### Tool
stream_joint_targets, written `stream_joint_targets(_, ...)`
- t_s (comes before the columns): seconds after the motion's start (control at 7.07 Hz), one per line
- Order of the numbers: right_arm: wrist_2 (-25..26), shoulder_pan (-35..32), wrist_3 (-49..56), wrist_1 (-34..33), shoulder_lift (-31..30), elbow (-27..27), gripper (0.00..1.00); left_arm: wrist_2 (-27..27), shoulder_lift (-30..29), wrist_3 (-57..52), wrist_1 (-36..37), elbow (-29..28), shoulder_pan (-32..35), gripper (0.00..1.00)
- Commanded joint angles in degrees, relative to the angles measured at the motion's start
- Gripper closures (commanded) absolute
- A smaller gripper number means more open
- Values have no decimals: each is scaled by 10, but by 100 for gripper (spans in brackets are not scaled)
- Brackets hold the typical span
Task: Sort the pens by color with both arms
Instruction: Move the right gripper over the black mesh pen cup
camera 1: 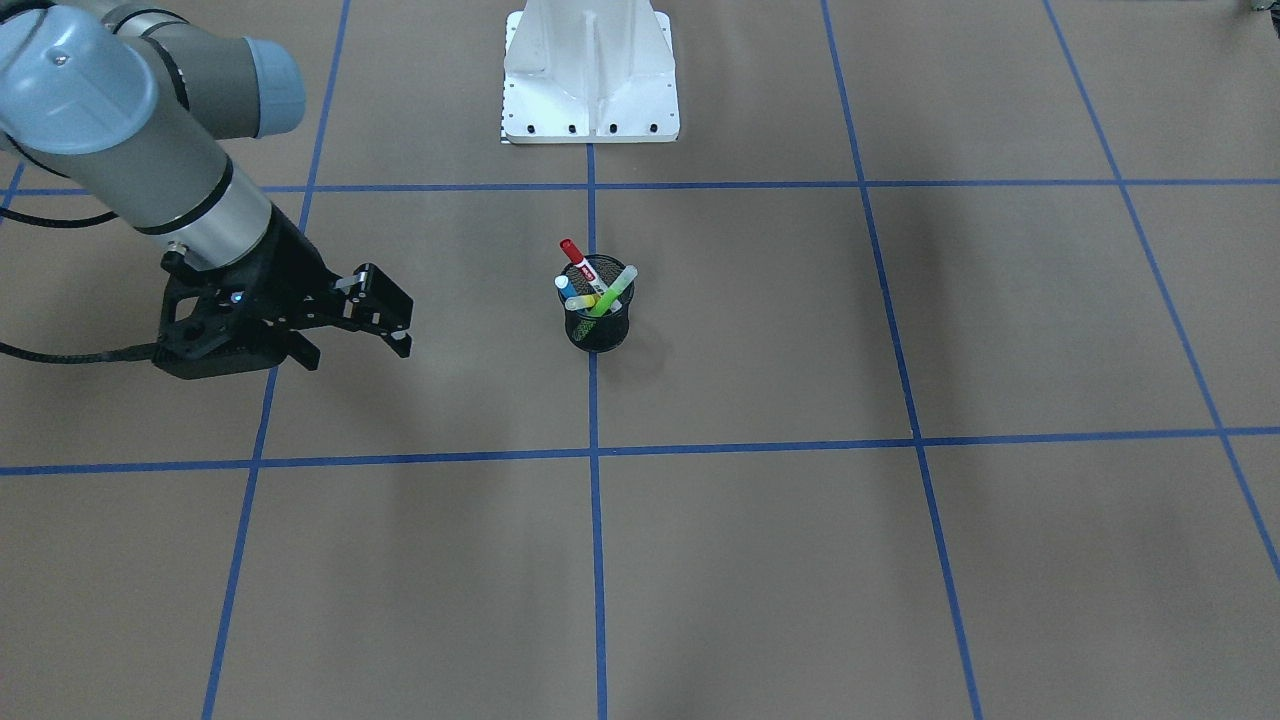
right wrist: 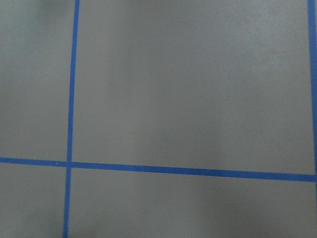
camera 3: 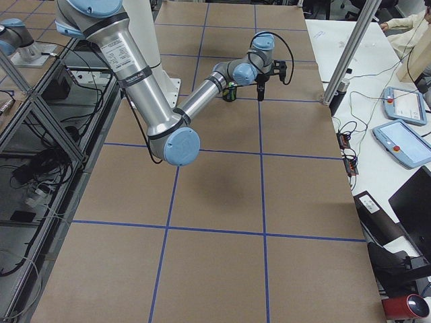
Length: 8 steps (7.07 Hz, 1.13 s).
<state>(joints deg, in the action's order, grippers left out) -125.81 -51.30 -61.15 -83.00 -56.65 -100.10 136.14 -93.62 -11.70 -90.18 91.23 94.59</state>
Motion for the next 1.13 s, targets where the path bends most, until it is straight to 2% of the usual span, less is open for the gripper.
stream_joint_targets(0.0, 53, 60, -52, -33, 36, -3, 2, 1, 1, 0, 0, 2, 0, 1)
stream_joint_targets(0.14, 96, 101, -89, -62, 50, -12, 2, 4, 1, 0, -1, 1, 0, 1)
stream_joint_targets(0.71, 112, 143, -83, -205, 111, -28, 3, 5, 1, 0, -1, 3, 0, 1)
stream_joint_targets(0.99, 113, 148, -80, -213, 133, -10, 2, 5, 1, 0, -1, 3, 0, 1)
